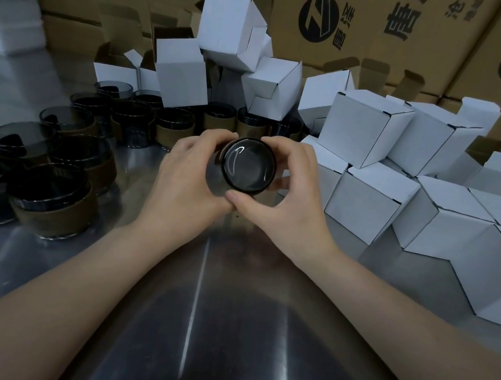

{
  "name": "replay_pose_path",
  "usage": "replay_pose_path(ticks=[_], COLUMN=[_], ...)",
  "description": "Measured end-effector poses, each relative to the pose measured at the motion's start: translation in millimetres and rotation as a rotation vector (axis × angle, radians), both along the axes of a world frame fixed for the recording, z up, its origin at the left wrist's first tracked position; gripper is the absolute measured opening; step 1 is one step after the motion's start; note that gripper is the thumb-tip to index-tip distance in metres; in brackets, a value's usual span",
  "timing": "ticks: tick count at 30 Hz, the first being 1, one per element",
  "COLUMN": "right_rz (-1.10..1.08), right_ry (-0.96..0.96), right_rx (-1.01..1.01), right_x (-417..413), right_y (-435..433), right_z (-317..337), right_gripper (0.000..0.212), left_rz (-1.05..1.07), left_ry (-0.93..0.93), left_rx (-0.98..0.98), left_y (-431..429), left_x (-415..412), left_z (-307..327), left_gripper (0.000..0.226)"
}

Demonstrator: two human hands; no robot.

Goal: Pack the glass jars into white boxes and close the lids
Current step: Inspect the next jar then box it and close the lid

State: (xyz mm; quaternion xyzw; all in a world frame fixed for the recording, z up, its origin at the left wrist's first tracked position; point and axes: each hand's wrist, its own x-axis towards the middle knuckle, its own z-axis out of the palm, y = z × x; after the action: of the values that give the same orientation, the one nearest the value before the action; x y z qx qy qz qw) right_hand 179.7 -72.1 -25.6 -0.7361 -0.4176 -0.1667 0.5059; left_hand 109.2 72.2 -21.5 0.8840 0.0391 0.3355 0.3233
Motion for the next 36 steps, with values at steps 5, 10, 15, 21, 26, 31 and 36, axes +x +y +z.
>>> replay_pose_path(ticks=[5,10,15,21,26,31,36], right_rz=[-0.006,0.053,0.255,0.526,0.575,0.575,0.545], right_ry=[-0.039,-0.009,0.469,0.889,0.972,1.000,0.991], right_rx=[-0.009,-0.024,0.179,0.273,0.314,0.352,0.348], right_x=[0,0,6,18,18,18,15], right_y=[-1,-3,0,-3,-3,-2,1], right_z=[1,3,9,9,4,8,8], right_gripper=[0.064,0.063,0.042,0.041,0.048,0.053,0.055], left_rz=[-0.012,-0.079,-0.160,-0.229,-0.292,-0.216,-0.207], left_ry=[-0.011,-0.018,-0.009,0.012,-0.021,-0.020,-0.131], left_rx=[-0.014,-0.089,-0.309,-0.528,-0.672,-0.626,-0.535], left_y=[2,3,-3,-3,-1,2,6], left_x=[3,4,-2,-2,0,3,2], left_z=[-3,-5,-1,0,2,1,1], left_gripper=[0.074,0.071,0.067,0.057,0.031,0.046,0.012])
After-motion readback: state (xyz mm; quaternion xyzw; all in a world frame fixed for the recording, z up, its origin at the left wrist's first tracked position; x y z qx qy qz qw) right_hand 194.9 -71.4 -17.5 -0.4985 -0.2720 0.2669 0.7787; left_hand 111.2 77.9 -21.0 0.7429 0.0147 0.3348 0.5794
